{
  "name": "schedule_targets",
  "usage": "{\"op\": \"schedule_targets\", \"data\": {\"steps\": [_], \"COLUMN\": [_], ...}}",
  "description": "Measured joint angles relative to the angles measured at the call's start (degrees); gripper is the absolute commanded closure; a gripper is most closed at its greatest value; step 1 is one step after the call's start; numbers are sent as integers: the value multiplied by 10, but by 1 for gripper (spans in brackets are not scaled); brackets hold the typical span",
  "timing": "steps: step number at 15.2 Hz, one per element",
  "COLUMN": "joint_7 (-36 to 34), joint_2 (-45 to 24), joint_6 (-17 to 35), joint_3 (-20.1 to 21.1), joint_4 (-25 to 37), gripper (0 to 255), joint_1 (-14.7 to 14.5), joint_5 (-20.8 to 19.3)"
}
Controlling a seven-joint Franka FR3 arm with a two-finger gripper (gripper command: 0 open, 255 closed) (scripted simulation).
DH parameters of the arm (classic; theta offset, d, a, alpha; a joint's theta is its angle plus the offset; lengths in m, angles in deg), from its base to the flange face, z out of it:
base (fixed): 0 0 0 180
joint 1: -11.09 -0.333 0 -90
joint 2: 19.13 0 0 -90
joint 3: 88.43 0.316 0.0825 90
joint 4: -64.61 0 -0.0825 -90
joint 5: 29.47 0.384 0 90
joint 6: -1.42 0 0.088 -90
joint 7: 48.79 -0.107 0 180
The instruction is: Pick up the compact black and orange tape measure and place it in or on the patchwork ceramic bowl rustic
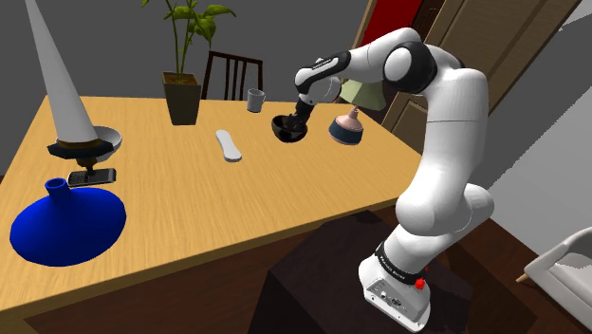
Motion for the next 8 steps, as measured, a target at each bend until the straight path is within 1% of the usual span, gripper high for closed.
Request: {"op": "schedule_targets", "data": {"steps": [8], "joint_7": [-9], "joint_2": [32], "joint_6": [-39], "joint_3": [-4], "joint_4": [6], "gripper": [255], "joint_1": [2], "joint_5": [-4]}}
